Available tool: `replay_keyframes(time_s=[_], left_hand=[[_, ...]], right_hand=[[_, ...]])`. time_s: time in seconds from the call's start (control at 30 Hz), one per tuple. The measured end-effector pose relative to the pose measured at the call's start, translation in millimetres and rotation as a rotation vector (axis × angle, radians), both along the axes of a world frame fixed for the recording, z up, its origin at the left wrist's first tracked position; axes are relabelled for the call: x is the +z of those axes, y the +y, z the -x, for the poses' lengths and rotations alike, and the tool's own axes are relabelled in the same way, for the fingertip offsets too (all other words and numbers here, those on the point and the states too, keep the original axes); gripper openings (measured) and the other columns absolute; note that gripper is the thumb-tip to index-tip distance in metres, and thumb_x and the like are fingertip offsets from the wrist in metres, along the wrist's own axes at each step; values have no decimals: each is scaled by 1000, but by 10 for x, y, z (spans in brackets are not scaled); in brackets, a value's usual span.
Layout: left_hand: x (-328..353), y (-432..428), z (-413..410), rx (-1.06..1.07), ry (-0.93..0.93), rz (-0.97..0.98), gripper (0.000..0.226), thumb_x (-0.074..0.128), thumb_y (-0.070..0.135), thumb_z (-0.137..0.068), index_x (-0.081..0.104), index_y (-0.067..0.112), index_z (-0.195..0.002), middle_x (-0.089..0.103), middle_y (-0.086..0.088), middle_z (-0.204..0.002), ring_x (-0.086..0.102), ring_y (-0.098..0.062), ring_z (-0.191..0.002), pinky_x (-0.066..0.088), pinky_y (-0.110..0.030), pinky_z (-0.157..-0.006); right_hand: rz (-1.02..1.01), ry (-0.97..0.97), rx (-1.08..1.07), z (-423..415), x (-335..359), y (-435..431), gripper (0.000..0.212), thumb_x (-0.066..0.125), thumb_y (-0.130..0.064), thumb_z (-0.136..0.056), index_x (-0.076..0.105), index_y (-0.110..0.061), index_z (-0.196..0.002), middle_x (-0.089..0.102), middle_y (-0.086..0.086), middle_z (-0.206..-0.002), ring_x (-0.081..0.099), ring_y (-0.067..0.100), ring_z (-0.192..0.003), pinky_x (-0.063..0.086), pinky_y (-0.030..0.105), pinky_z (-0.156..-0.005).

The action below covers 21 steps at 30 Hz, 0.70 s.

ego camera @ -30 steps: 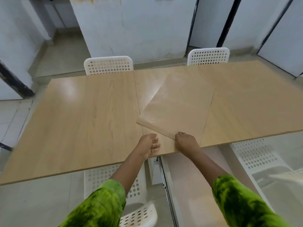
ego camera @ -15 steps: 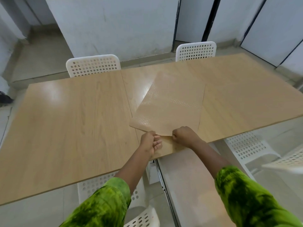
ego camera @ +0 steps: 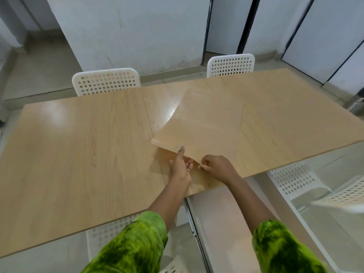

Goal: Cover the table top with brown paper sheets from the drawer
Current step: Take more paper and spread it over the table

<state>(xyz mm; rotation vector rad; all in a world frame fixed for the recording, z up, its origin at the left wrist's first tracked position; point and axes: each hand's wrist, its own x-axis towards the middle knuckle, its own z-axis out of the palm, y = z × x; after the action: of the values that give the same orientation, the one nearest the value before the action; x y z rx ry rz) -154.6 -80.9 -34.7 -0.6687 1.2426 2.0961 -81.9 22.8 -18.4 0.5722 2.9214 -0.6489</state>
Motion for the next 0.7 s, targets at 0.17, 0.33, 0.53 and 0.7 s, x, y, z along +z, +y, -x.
replay_keyframes(time_s=[0.17, 0.33, 0.53, 0.7], left_hand=[[80, 101, 111, -352, 84, 123, 12, 56, 14, -91, 55, 11, -79, 47, -5, -68, 48, -15, -61, 46, -24, -57], [165, 146, 132, -235, 164, 137, 21, 30, -7, -94, 48, 5, -90, 57, -11, -86, 60, -27, -73, 57, -38, -58], [478, -387, 309, -127, 379, -51, 26, 40, -8, -93, 55, 13, -87, 61, -8, -80, 60, -23, -69, 55, -31, -58], [710, -1402, 547, -177, 580, -77, 31, 49, -6, -82, 62, 8, -107, 66, -14, -99, 65, -31, -97, 55, -37, -73]], right_hand=[[-90, 63, -5, -30, -48, -39, 29, 44, -20, -93, 66, -9, -108, 72, 13, -100, 64, 31, -90, 50, 37, -77], [39, 170, -81, -15, 128, -17, 25, 47, -19, -91, 68, -7, -95, 72, 11, -96, 64, 28, -88, 49, 37, -75], [105, 239, -230, 248, 708, 197, 27, 46, -12, -91, 69, -5, -104, 68, 9, -115, 60, 26, -106, 43, 30, -83], [200, 75, -221, 456, 979, 183, 31, 50, -14, -92, 62, 0, -117, 59, 15, -128, 53, 29, -118, 41, 32, -93]])
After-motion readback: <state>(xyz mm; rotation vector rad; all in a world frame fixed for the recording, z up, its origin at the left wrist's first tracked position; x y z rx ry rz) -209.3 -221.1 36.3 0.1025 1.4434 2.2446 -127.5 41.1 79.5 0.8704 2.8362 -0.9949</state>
